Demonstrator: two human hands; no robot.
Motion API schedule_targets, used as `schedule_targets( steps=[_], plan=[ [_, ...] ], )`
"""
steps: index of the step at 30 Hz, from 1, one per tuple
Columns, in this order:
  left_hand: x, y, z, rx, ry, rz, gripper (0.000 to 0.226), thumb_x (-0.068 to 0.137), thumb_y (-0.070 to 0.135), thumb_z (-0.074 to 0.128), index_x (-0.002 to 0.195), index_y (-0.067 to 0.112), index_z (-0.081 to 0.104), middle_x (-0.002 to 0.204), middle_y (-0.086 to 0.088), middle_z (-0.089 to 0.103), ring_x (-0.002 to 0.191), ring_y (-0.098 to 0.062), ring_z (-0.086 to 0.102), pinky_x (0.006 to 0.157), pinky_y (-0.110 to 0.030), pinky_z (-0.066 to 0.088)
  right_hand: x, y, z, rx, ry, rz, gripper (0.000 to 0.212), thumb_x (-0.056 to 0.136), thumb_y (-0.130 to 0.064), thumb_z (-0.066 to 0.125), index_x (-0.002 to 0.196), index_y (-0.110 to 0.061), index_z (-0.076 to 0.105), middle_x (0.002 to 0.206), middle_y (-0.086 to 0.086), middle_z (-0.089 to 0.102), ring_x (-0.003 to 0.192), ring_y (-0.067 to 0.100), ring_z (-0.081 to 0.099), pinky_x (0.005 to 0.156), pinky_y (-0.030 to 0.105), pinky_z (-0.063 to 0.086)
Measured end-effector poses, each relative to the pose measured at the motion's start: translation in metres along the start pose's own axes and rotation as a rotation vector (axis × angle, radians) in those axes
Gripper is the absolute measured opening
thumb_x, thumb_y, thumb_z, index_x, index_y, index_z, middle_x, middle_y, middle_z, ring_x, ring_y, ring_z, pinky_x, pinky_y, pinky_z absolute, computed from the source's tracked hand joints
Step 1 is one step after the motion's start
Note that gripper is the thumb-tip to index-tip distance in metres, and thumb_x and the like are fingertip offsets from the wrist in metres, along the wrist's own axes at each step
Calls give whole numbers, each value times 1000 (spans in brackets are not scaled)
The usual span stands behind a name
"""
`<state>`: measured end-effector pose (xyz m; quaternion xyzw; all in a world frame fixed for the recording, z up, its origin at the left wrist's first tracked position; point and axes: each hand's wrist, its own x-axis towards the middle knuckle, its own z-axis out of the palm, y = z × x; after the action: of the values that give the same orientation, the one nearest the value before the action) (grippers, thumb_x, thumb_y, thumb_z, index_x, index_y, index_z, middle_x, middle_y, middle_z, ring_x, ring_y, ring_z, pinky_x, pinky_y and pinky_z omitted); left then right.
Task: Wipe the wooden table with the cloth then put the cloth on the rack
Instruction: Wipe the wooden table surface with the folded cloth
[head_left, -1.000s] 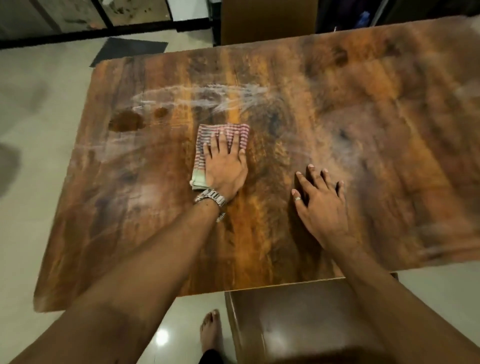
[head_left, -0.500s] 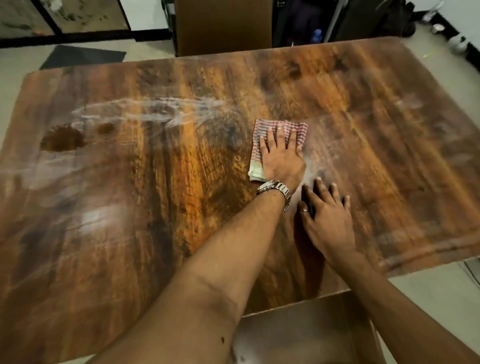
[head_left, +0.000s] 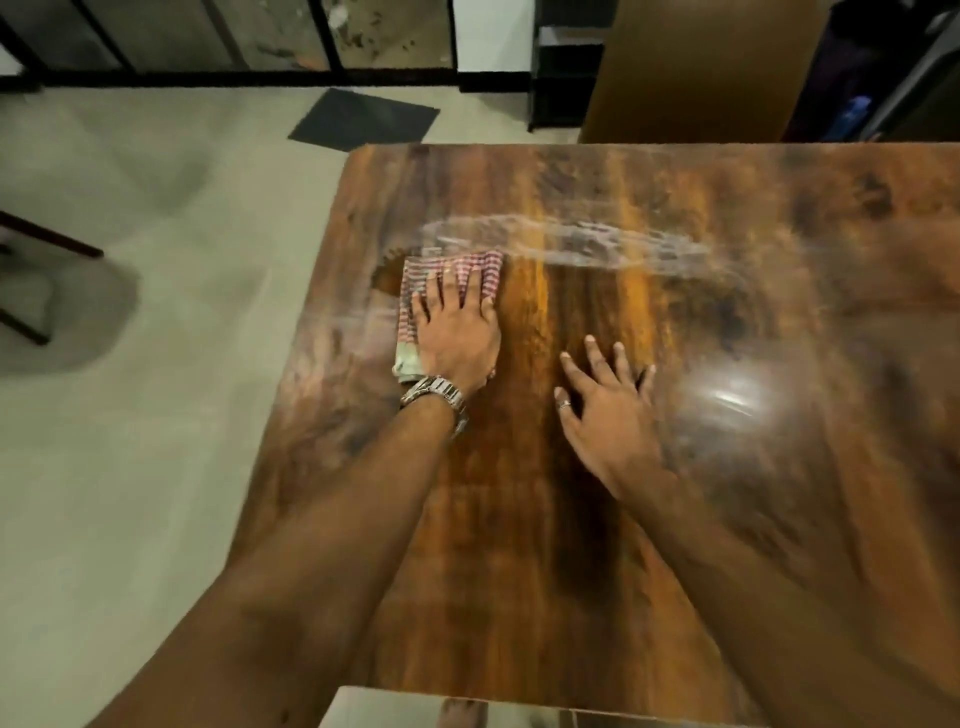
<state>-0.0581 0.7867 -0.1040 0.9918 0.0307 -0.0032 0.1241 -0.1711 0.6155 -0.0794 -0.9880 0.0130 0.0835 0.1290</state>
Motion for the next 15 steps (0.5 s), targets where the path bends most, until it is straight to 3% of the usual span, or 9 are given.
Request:
schedule_targets(
  steps=[5, 10, 15],
  plan=[
    [-19, -104, -29, 44, -10, -134, 59, 103, 45, 17, 158, 27, 25, 166, -10, 23, 153, -33, 16, 124, -57, 5, 13, -80, 18, -10, -36, -101, 53, 102, -46, 32, 153, -33, 29, 166, -2, 9, 153, 30, 0, 118, 63, -2],
    [-66, -140, -36, 14, -14, -222, 62, 102, 49, 10, 160, 27, 18, 169, -7, 11, 156, -28, 2, 125, -55, 1, 19, -91, 24, 25, -25, -118, 52, 102, -47, 33, 152, -33, 31, 166, -2, 10, 153, 30, -2, 117, 65, -6],
    [-108, -143, -36, 71, -39, -216, 62, 102, 47, 11, 160, 24, 18, 168, -10, 14, 155, -29, 4, 124, -55, 4, 20, -88, 21, 37, -28, -121, 53, 102, -49, 33, 152, -32, 31, 165, -2, 9, 153, 28, -2, 118, 62, -6]
  ],
)
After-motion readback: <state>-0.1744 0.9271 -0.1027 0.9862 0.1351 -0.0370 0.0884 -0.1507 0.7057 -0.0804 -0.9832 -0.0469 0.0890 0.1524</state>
